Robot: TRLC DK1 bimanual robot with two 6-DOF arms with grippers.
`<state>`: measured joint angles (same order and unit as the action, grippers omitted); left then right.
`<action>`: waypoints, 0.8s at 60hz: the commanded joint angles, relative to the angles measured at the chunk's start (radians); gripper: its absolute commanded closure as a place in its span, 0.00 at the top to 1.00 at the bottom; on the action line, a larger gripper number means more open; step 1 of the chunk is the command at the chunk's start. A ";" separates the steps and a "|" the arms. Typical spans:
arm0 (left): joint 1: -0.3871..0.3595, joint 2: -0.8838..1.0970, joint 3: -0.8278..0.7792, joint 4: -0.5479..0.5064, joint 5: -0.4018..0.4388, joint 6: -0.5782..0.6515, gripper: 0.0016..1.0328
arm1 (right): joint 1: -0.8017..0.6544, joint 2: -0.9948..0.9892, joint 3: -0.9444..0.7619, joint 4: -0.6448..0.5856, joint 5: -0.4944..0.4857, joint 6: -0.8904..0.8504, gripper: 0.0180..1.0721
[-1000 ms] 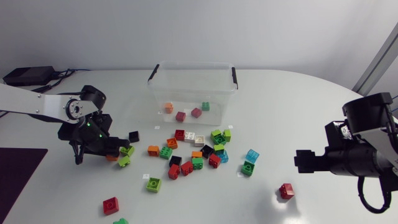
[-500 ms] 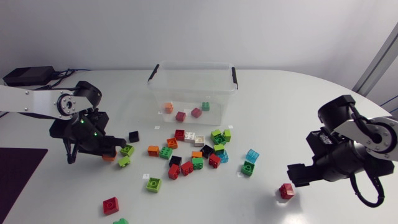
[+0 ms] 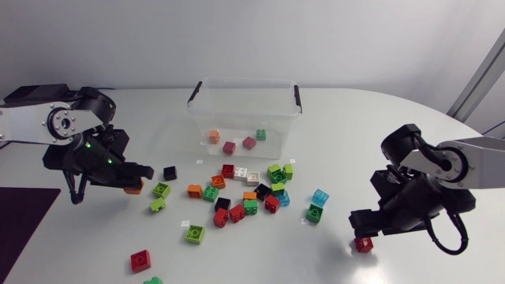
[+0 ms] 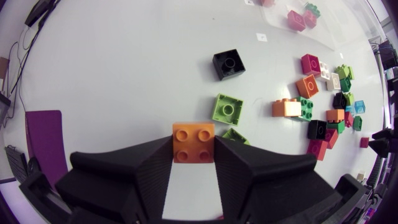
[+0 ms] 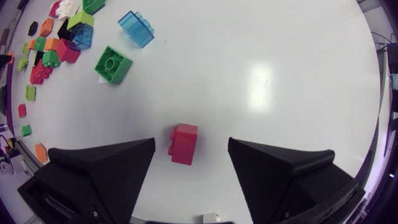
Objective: Place the duplo bricks in the container
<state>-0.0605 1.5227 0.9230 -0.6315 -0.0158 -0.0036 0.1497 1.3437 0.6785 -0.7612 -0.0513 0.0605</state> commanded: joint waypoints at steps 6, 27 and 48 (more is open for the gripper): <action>-0.002 -0.024 0.031 -0.022 0.007 -0.021 0.30 | 0.002 0.069 0.024 -0.023 -0.009 0.053 0.72; -0.032 -0.058 0.122 -0.065 0.013 -0.056 0.30 | -0.002 0.109 0.020 -0.020 -0.038 0.056 0.49; -0.165 -0.019 0.329 -0.106 0.019 -0.098 0.30 | -0.004 0.153 0.004 0.037 -0.051 0.052 0.35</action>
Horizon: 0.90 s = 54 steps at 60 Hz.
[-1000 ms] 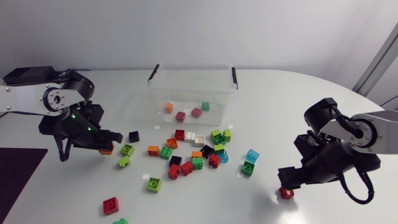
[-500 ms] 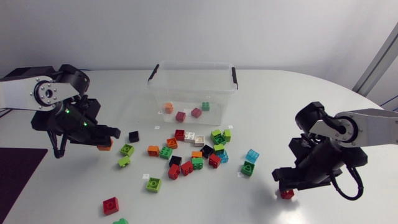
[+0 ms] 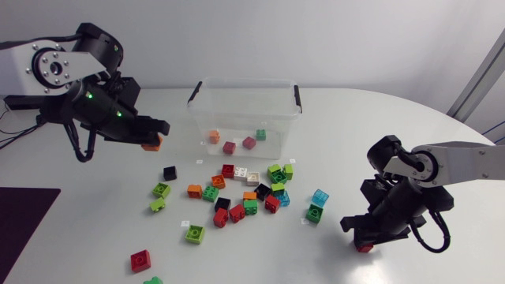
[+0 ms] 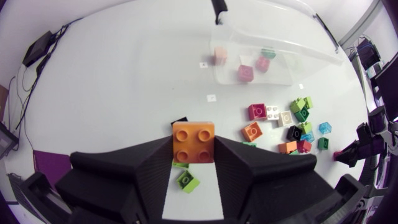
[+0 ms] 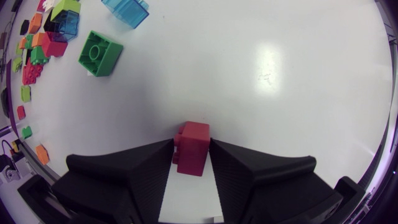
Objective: Place the duplo bricks in the container
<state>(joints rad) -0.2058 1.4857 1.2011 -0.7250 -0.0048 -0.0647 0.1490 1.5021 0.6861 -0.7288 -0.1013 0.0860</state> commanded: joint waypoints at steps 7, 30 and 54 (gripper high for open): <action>-0.041 0.050 0.098 -0.007 0.016 -0.041 0.30 | -0.008 -0.017 -0.002 0.011 -0.003 0.024 0.26; -0.152 0.179 0.285 0.087 0.016 -0.061 0.30 | 0.057 -0.117 0.086 -0.064 0.009 0.034 0.23; -0.164 0.347 0.454 0.190 0.016 -0.057 0.32 | 0.175 -0.123 0.227 0.009 0.034 0.060 0.23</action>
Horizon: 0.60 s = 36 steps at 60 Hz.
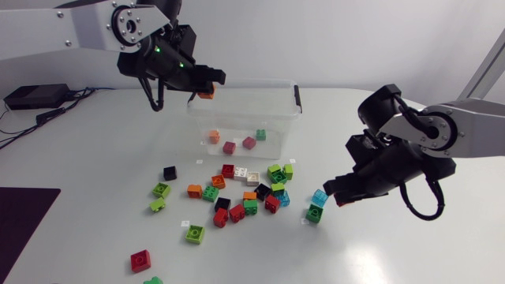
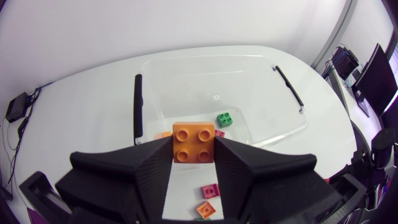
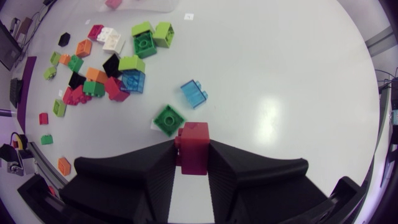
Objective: Place the duplo bricks in the container
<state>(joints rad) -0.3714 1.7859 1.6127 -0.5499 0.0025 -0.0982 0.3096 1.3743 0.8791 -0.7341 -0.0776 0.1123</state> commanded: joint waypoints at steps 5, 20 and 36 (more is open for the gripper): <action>0.003 0.093 0.082 0.019 0.008 -0.018 0.33 | 0.023 0.009 0.060 0.029 0.015 0.033 0.23; 0.005 0.170 0.168 0.004 -0.006 0.012 0.81 | 0.045 0.026 0.150 0.068 0.022 0.035 0.23; 0.035 0.055 0.110 -0.088 -0.006 0.097 0.91 | 0.069 0.094 0.290 0.119 0.016 0.041 0.23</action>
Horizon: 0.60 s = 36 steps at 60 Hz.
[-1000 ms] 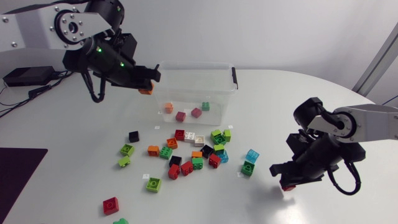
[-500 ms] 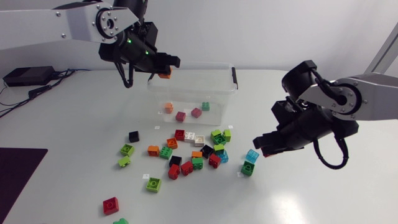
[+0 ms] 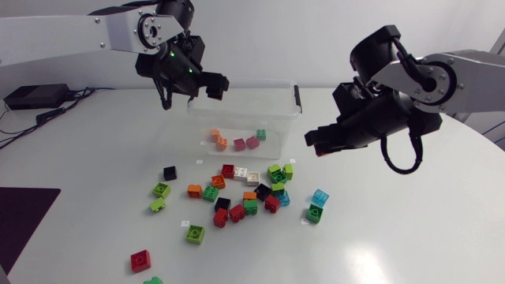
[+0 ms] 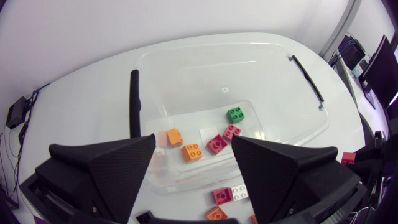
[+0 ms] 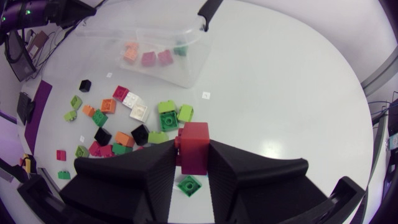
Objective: Place the duplo bricks in the container
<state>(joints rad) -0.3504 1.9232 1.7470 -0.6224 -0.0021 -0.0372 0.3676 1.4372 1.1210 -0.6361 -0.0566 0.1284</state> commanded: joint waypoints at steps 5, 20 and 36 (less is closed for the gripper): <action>0.021 -0.170 -0.096 -0.031 -0.001 0.079 0.91 | 0.013 0.052 0.088 0.041 -0.014 0.028 0.23; 0.028 -0.351 -0.302 -0.043 0.007 0.257 0.90 | 0.031 0.114 0.186 0.098 -0.022 0.034 0.23; 0.019 -0.461 -0.529 0.007 0.057 0.511 0.88 | 0.040 0.193 0.261 0.184 -0.025 0.030 0.23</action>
<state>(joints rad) -0.3294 1.5047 1.2789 -0.6331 0.0341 0.3756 0.3988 1.5917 1.3441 -0.4759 -0.0795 0.1322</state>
